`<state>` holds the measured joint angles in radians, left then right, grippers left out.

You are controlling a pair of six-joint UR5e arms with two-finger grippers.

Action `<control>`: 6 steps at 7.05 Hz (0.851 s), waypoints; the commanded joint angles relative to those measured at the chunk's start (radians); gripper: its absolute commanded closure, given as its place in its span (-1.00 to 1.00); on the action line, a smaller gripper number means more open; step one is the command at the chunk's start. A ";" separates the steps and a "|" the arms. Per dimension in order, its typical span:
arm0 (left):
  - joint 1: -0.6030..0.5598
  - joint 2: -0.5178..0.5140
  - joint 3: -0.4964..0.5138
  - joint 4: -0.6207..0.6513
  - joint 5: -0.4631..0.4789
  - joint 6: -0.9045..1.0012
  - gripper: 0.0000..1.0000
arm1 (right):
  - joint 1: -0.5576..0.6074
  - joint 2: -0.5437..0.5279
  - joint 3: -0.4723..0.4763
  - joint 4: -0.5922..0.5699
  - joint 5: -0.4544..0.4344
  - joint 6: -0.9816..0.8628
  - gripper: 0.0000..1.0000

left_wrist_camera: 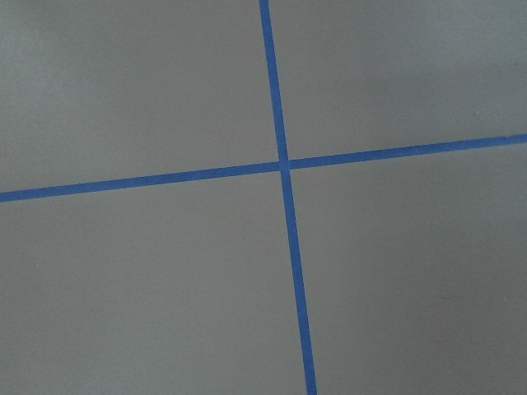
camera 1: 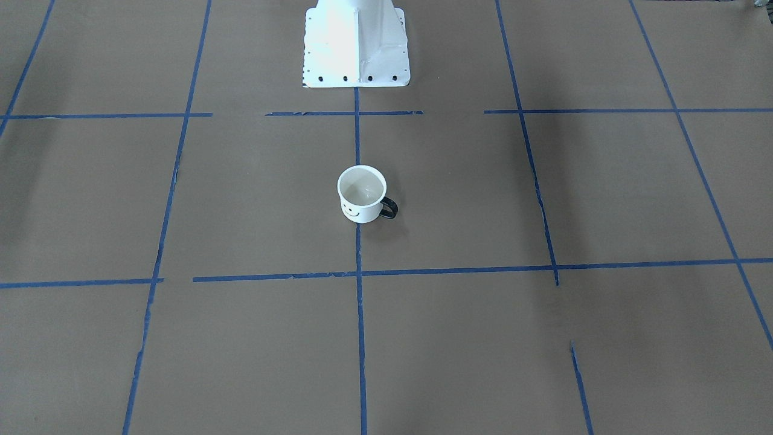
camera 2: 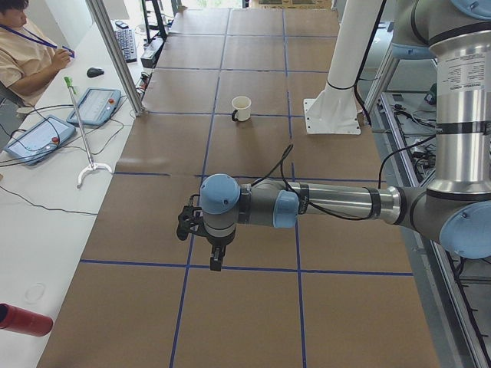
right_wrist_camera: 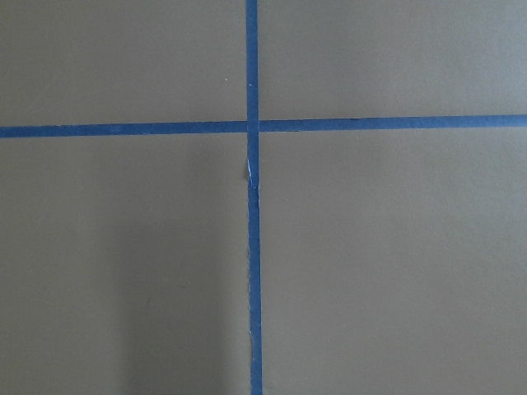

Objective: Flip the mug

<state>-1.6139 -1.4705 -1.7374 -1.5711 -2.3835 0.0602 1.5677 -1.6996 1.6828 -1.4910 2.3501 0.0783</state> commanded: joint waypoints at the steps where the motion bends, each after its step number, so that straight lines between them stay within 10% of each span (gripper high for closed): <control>1: -0.004 0.005 -0.028 0.049 0.001 0.003 -1.00 | 0.000 0.000 0.000 0.000 0.000 0.001 -1.00; 6: -0.001 0.004 -0.082 0.149 0.003 0.007 -1.00 | 0.000 0.000 0.000 0.000 0.000 0.001 -1.00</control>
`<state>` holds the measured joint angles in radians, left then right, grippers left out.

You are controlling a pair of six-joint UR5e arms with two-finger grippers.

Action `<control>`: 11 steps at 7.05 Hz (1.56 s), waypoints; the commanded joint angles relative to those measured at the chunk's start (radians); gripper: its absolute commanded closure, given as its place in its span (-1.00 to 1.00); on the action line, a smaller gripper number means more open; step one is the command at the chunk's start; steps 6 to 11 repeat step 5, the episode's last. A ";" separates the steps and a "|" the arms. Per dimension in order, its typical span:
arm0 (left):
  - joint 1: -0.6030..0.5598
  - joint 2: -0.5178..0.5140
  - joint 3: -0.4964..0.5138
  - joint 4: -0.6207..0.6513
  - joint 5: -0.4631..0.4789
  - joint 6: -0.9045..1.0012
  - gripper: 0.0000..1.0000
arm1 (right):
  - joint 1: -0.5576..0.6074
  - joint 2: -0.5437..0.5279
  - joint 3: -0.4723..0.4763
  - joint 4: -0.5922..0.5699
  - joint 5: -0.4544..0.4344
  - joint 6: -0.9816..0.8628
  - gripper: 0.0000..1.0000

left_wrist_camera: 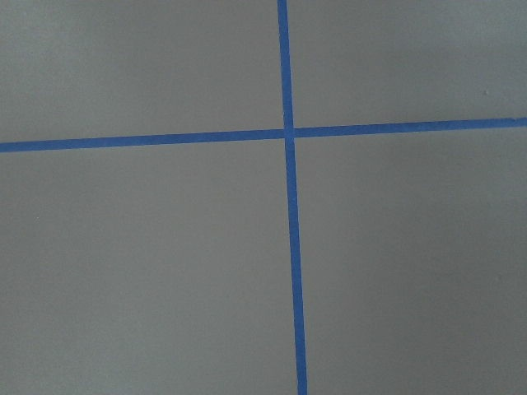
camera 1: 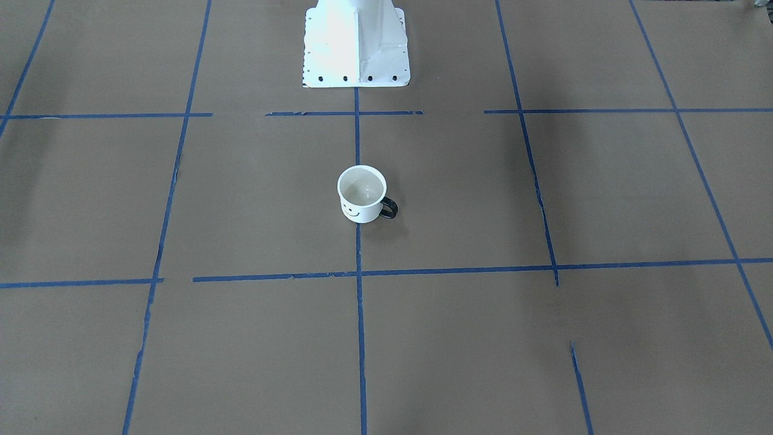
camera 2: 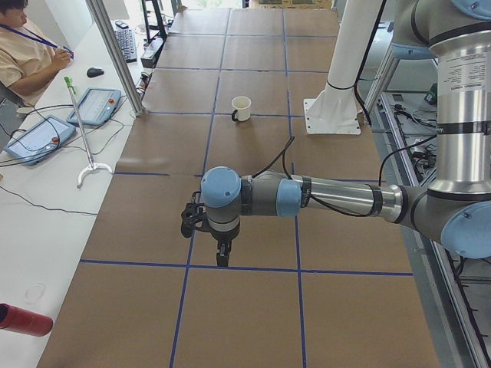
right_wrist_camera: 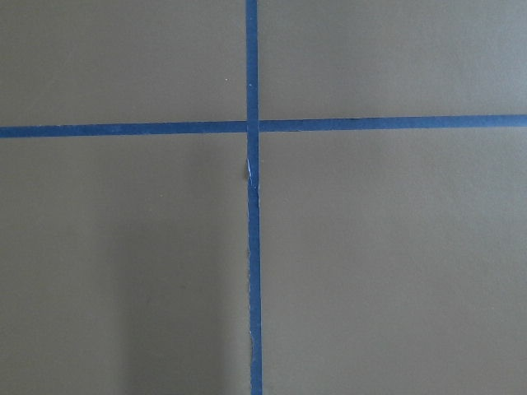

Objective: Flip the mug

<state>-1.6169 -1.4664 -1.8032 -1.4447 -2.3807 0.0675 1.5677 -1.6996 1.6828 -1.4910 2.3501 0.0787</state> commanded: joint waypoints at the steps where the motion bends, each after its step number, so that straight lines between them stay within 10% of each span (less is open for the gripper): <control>1: 0.002 0.000 -0.010 0.023 0.000 0.000 -1.00 | 0.000 0.000 0.000 0.000 0.000 0.000 -1.00; 11: -0.005 -0.021 0.016 0.012 -0.003 -0.011 -1.00 | 0.000 0.000 0.000 0.000 0.000 0.000 -1.00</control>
